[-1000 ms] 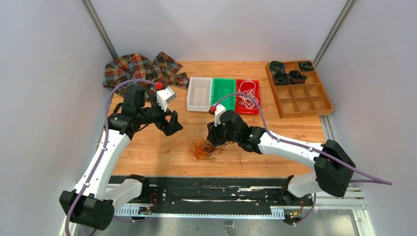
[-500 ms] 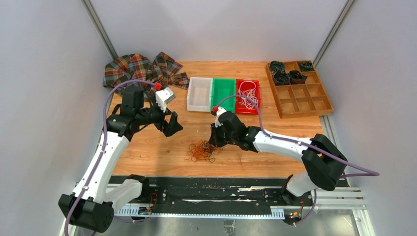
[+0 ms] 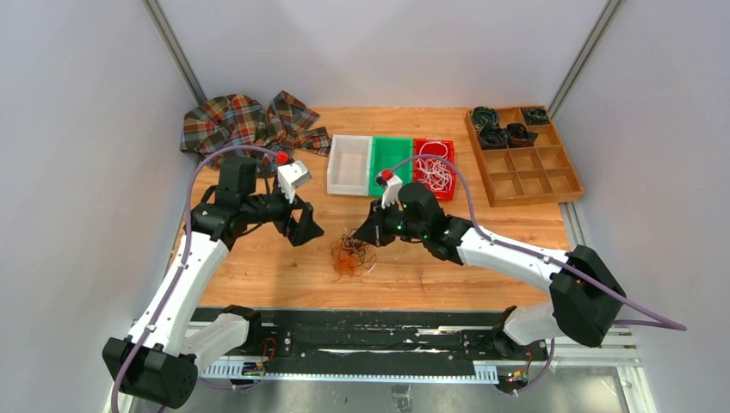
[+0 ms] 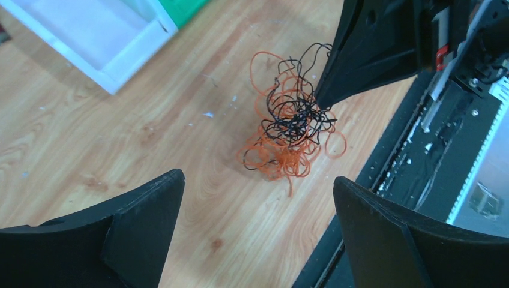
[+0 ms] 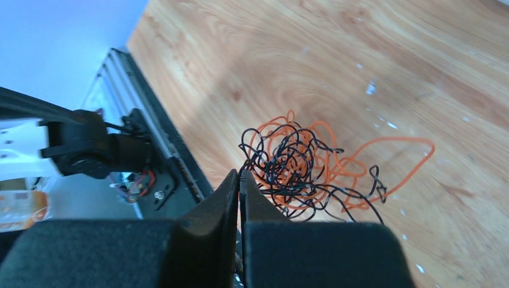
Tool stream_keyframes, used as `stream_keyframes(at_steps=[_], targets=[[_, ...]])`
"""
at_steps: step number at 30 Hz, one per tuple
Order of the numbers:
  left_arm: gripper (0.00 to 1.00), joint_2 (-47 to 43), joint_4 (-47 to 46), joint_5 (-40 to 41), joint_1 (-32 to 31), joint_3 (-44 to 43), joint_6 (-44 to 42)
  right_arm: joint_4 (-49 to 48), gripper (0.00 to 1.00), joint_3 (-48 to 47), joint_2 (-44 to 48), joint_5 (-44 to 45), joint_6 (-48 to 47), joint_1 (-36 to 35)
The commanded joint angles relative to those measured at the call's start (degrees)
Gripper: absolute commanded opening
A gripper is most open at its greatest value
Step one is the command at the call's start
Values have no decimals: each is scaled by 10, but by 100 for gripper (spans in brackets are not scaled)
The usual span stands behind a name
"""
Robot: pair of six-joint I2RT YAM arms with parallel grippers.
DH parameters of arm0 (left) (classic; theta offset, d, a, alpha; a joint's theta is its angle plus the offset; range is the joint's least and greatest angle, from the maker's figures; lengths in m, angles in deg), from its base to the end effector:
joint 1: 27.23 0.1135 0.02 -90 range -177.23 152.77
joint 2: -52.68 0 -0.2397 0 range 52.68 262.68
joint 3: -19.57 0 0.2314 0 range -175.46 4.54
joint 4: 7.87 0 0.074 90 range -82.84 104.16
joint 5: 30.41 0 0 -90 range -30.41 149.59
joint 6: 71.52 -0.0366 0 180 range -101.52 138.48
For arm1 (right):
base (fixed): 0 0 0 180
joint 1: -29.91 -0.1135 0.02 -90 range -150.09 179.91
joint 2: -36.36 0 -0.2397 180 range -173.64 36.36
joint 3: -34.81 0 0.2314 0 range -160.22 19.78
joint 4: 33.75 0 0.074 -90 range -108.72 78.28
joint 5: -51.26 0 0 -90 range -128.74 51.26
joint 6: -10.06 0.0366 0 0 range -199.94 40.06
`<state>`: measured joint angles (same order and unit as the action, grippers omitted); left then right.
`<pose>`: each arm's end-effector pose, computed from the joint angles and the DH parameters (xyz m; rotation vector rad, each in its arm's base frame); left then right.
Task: Untangle the cables
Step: Untie the cable.
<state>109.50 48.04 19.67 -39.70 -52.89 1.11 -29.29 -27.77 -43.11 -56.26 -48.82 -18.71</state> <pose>0.1800 -0.0639 0.3105 0.9029 1.9837 -0.7373 0.1894 0.2317 0.2423 -0.5422 2.0587 1.1771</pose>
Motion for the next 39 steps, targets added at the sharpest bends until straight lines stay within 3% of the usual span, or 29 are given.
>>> stream_keyframes(at_steps=[1, 10, 20, 26, 29, 34, 39], targets=[[98, -9, 1, -25, -21, 18, -7, -44, 1, -37, 20, -78, 17, 5], [87, 2, 0, -82, -54, 49, -51, -115, 1, -44, 5, -134, 44, 4], [62, 25, 1, -94, -61, 59, -105, -153, 1, -50, -16, -182, 69, 5], [17, 31, 1, -81, -63, 61, -113, -161, 0, -44, -25, -184, 77, 13], [2, 19, 2, -72, -63, 61, -113, -162, 1, -34, -24, -181, 84, 30], [1, -3, 1, -65, -63, 48, -101, -141, 1, -13, -18, -178, 63, 61], [1, -13, 12, -44, -63, 25, -90, 14, 1, -17, -4, -61, -58, 74]])
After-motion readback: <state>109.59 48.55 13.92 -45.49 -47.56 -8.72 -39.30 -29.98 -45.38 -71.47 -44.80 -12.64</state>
